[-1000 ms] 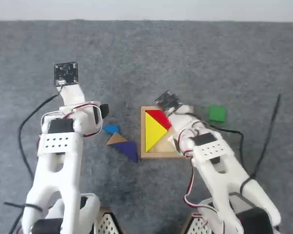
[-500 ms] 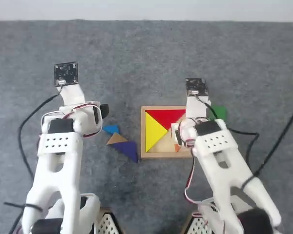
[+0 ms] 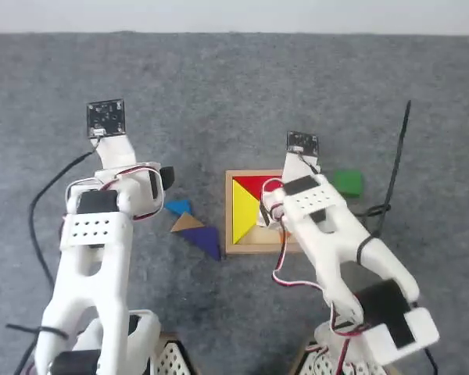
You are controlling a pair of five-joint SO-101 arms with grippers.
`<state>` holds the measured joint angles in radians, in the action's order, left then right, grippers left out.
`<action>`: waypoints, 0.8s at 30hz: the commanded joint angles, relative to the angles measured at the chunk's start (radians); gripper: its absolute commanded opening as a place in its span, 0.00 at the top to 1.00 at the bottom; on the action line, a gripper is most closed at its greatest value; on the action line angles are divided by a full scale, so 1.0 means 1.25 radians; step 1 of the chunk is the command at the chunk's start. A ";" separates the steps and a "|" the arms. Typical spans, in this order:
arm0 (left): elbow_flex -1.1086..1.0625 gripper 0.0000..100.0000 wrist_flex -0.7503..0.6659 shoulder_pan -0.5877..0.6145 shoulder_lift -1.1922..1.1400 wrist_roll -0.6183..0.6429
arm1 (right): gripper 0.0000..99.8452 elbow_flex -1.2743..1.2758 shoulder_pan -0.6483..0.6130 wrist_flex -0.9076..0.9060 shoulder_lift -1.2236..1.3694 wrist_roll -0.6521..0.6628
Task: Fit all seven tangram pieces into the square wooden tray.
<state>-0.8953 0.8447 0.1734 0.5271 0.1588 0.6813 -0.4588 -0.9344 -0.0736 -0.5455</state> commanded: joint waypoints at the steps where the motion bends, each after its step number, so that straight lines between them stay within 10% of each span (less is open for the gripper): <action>1: 0.006 0.75 -0.017 0.000 0.002 -0.004 | 0.69 -0.071 0.024 0.028 -0.003 -0.009; 24: 0.006 0.75 -0.017 -0.001 0.002 -0.004 | 0.70 -0.135 -0.023 0.044 0.125 -0.010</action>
<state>-0.8953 0.8447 0.1734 0.5271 0.1588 0.5738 -0.4803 -0.8930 0.0460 -0.5470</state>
